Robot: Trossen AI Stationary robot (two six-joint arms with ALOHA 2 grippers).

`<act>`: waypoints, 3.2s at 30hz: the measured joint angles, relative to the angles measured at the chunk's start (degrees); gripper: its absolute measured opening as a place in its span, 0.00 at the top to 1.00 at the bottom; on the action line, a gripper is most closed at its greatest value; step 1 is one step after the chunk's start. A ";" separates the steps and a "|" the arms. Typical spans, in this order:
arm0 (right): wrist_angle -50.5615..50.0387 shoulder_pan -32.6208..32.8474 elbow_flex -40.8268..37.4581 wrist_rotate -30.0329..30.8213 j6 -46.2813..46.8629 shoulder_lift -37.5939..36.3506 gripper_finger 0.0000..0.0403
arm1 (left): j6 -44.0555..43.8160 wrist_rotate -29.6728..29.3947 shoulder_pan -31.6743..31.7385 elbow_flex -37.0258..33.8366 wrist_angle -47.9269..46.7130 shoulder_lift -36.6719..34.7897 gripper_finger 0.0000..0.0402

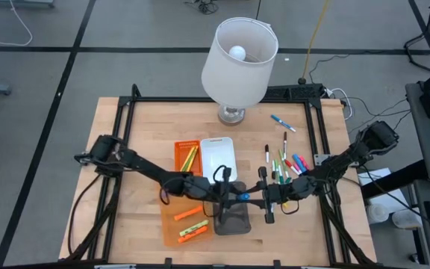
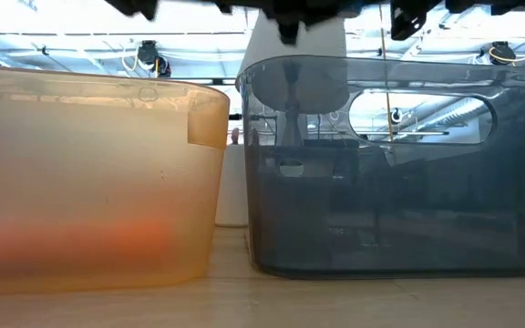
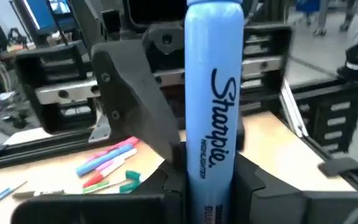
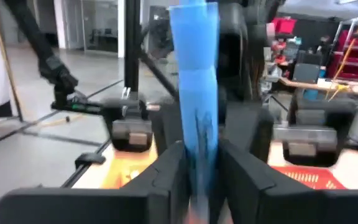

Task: Pick & Place Markers
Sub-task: Put the bottom blue large highlighter pen into the transparent orange bin, then put the pink large highlighter pen into the transparent orange bin

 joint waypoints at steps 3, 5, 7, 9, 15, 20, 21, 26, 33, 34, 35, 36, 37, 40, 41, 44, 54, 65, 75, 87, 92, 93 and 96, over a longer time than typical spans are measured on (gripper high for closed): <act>-1.81 0.10 0.07 -0.21 0.09 -0.45 0.70 | 0.84 -5.60 -2.24 -0.02 -8.17 -4.47 0.86; -2.56 0.06 0.02 0.19 0.08 -0.48 0.67 | 1.32 -10.49 -3.88 -0.02 -13.14 -7.45 0.86; -3.17 0.05 -0.14 0.26 0.09 -0.44 0.64 | 1.51 -14.82 -5.67 0.01 -16.96 -9.86 0.86; -2.68 0.29 -0.14 0.24 0.02 -0.58 0.63 | 0.20 -17.70 -7.86 0.07 -23.66 -12.41 0.86; -5.16 2.38 -0.12 0.30 -1.57 -4.86 0.62 | -20.13 -25.72 -14.71 0.06 -52.80 -18.34 0.86; -8.67 5.18 -0.08 0.22 0.20 -10.66 0.62 | -38.01 -26.76 -20.19 -3.04 -61.25 -19.27 0.86; -9.38 5.78 -0.08 0.22 0.51 -11.64 0.62 | -40.83 -25.51 -20.66 -3.99 -61.14 -19.27 0.86; -12.70 8.36 -0.09 0.21 2.05 -14.53 0.62 | -52.81 -15.21 -21.09 -8.77 -62.97 -19.25 0.86; -13.33 10.48 -0.10 0.22 2.08 -15.37 0.62 | -61.78 -5.10 -19.32 -12.96 -68.33 -19.23 0.80; -13.36 10.56 -0.10 0.22 1.97 -15.37 0.62 | -61.51 -4.14 -19.06 -13.05 -68.56 -19.22 0.78; -13.33 10.57 -0.10 0.22 1.89 -15.37 0.62 | -61.11 -3.61 -18.85 -13.05 -68.35 -19.22 0.77; -13.36 10.57 -0.10 0.22 1.89 -15.37 0.62 | -60.97 -3.53 -18.73 -13.01 -68.08 -19.23 0.76; -13.55 10.57 -0.10 0.22 1.91 -15.36 0.62 | -60.91 -3.54 -18.63 -13.00 -68.01 -19.23 0.75; -13.75 10.57 -0.10 0.22 1.93 -15.32 0.61 | -60.19 -3.46 -18.39 -13.00 -68.05 -19.23 0.72; -13.84 10.57 -0.10 0.22 1.93 -15.32 0.61 | -59.25 -3.30 -18.28 -13.00 -68.05 -19.23 0.71; -14.47 10.57 -0.10 0.20 1.94 -15.32 0.61 | -55.92 -2.38 -17.66 -13.00 -67.56 -19.36 0.69; -29.02 8.61 8.70 13.01 10.53 -15.28 0.61 | -37.05 -11.93 -17.06 -12.94 -55.91 -28.71 0.68; -142.69 -8.24 45.14 0.43 65.46 -2.91 0.64 | -5.18 -9.86 -16.90 -12.85 -33.90 -32.85 0.68; -123.34 -25.24 17.91 -10.26 63.77 -11.73 0.68 | -6.26 -3.24 -11.97 -12.90 -35.64 -32.69 0.68; -119.69 -36.37 1.81 -7.00 65.99 -12.07 0.88 | -7.31 -2.72 -11.01 -12.93 -36.13 -32.67 0.68; -119.98 -37.01 1.78 -7.28 65.37 -10.28 0.99 | -7.50 -2.72 -11.01 -12.94 -36.39 -32.67 0.68; -120.05 -37.20 1.78 -7.30 65.39 -9.84 0.98 | -7.49 -2.74 -11.01 -12.94 -36.41 -32.67 0.68; -120.15 -37.81 1.78 -7.67 64.93 -7.87 0.98 | -7.51 -2.74 -11.01 -12.94 -36.84 -32.67 0.68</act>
